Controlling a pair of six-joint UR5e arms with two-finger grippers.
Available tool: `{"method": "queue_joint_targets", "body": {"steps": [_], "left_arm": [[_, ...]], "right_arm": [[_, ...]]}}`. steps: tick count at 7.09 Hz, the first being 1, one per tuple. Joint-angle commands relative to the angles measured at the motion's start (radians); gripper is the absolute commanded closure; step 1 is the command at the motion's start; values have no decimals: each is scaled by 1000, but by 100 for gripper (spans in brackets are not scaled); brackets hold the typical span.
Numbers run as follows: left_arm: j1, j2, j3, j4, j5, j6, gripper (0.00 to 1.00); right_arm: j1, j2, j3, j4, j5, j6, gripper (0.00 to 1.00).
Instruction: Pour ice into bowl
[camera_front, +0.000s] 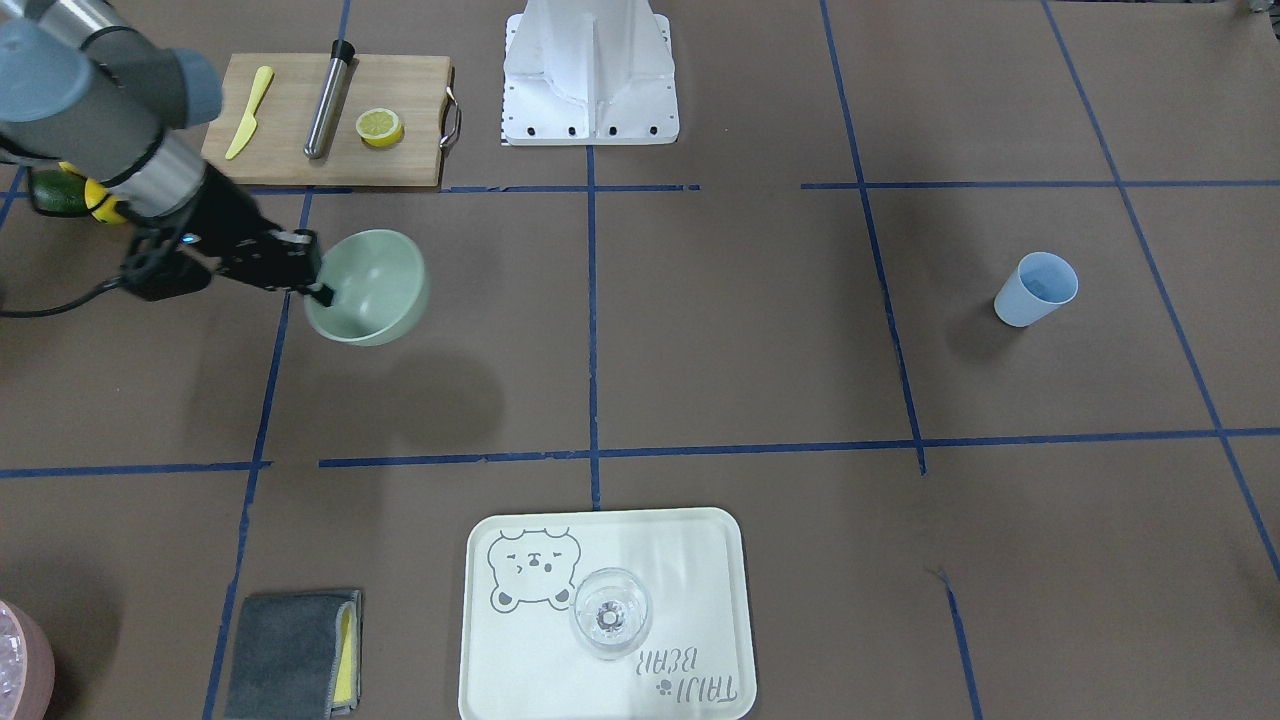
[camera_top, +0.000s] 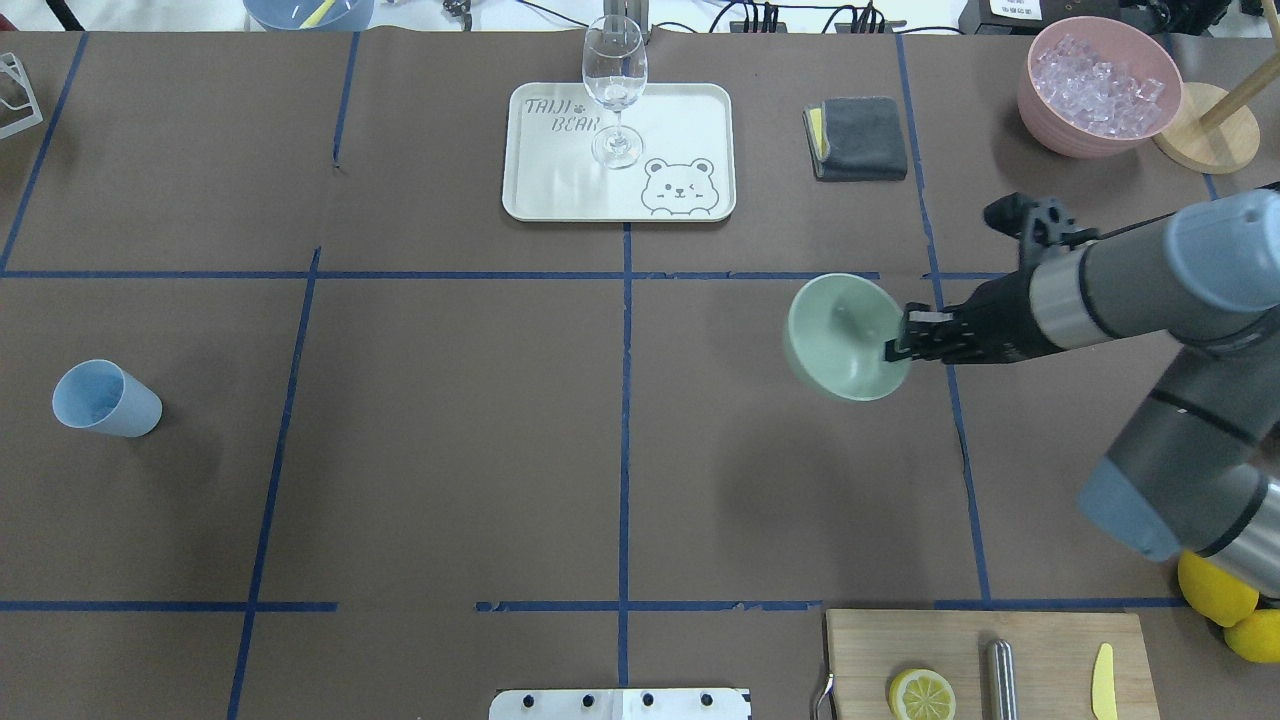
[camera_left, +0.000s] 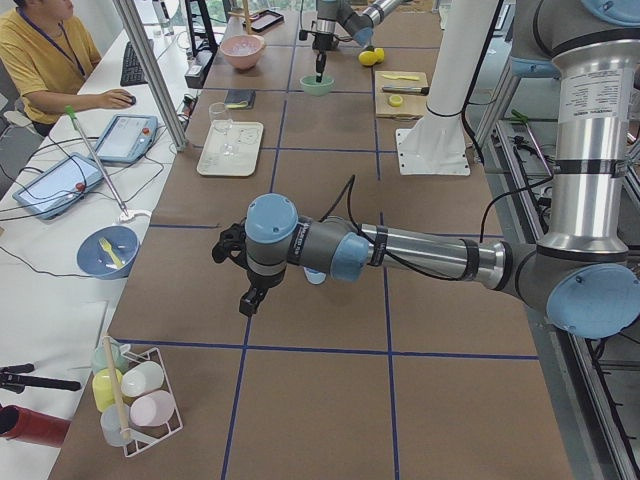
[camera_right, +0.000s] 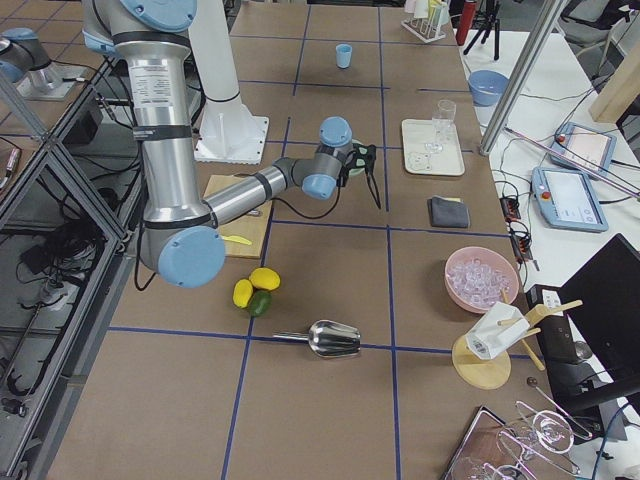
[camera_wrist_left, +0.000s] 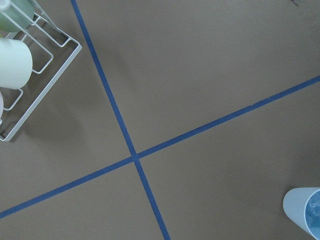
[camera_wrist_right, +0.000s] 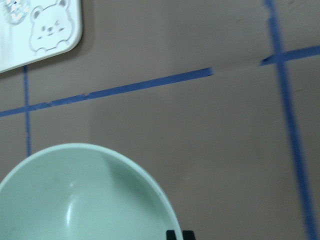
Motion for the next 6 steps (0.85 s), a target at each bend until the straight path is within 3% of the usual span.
{"method": "queue_joint_targets", "body": {"steps": [1,3,6], "left_arm": [[0,30,7,-73,-5,-4,0],[3,32,1,-77,-49,-4,0],[5,32,5,-146,-98,-49,0]], "right_arm": [[-216,274,-13,-234,-200,147,100],[-254,465,-164,-298,-271,233,100],[-260,545,-341,-293,-317,223,100]]}}
